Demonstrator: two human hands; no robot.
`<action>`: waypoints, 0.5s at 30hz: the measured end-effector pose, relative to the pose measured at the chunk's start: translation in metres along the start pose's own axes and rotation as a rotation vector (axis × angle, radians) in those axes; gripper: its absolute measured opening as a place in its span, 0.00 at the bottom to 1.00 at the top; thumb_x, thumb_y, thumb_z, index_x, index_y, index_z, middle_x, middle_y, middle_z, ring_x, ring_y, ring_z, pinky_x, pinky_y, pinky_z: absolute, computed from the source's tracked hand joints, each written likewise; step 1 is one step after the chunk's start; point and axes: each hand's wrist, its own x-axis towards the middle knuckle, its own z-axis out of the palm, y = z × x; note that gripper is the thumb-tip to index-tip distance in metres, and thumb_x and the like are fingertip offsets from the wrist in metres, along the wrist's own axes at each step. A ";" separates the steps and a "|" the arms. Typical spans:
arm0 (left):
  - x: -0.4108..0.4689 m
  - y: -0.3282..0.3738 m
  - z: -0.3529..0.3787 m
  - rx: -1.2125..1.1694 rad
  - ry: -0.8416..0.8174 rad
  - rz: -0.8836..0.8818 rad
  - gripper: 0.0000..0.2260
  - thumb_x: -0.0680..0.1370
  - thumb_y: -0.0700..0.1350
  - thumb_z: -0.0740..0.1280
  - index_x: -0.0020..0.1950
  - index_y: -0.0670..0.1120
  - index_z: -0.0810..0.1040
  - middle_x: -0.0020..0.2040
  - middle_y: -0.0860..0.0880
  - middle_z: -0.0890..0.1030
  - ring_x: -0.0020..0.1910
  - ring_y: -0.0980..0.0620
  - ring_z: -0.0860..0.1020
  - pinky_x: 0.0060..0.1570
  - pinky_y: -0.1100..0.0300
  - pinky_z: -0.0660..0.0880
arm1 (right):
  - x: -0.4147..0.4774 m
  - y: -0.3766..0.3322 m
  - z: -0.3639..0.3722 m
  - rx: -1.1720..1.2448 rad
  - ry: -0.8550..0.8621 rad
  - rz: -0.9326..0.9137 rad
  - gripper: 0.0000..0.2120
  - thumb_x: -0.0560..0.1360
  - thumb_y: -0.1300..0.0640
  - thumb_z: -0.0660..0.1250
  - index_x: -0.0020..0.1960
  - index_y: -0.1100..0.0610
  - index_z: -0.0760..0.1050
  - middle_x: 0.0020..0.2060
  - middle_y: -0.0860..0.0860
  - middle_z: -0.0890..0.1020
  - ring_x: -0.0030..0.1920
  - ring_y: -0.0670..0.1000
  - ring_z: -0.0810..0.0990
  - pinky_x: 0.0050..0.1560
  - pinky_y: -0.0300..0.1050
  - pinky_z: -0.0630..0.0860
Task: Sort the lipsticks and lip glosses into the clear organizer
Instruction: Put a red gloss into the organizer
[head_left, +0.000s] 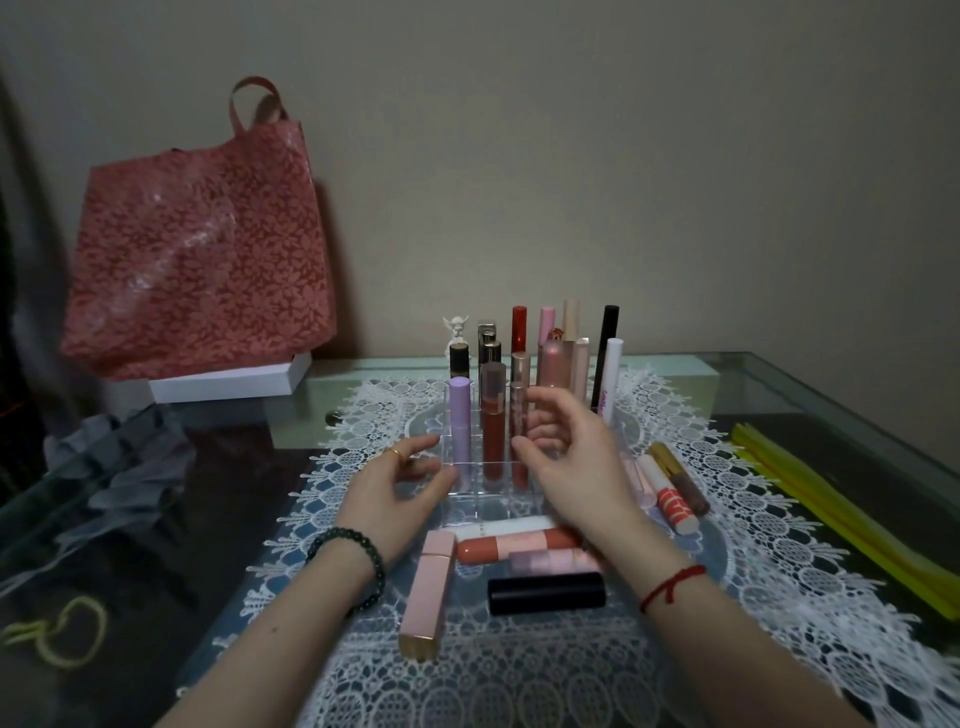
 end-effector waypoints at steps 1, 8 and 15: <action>0.000 0.000 0.000 0.000 -0.001 0.000 0.17 0.71 0.48 0.69 0.60 0.52 0.73 0.48 0.52 0.80 0.52 0.57 0.76 0.56 0.58 0.73 | 0.000 0.000 0.000 0.000 -0.002 0.002 0.20 0.69 0.67 0.68 0.55 0.48 0.70 0.41 0.47 0.76 0.40 0.43 0.76 0.40 0.29 0.75; -0.001 -0.001 0.000 0.006 -0.002 0.004 0.18 0.71 0.48 0.69 0.60 0.52 0.72 0.48 0.53 0.79 0.52 0.57 0.76 0.56 0.58 0.72 | 0.000 0.000 0.000 -0.012 -0.002 -0.005 0.20 0.69 0.66 0.68 0.54 0.47 0.70 0.41 0.47 0.76 0.39 0.42 0.76 0.39 0.29 0.75; 0.000 -0.002 0.000 0.013 -0.003 0.009 0.18 0.71 0.49 0.69 0.60 0.52 0.72 0.47 0.56 0.78 0.52 0.59 0.76 0.56 0.59 0.72 | 0.000 0.001 0.000 0.008 0.016 -0.012 0.21 0.69 0.66 0.68 0.53 0.45 0.69 0.40 0.47 0.76 0.37 0.42 0.76 0.37 0.28 0.74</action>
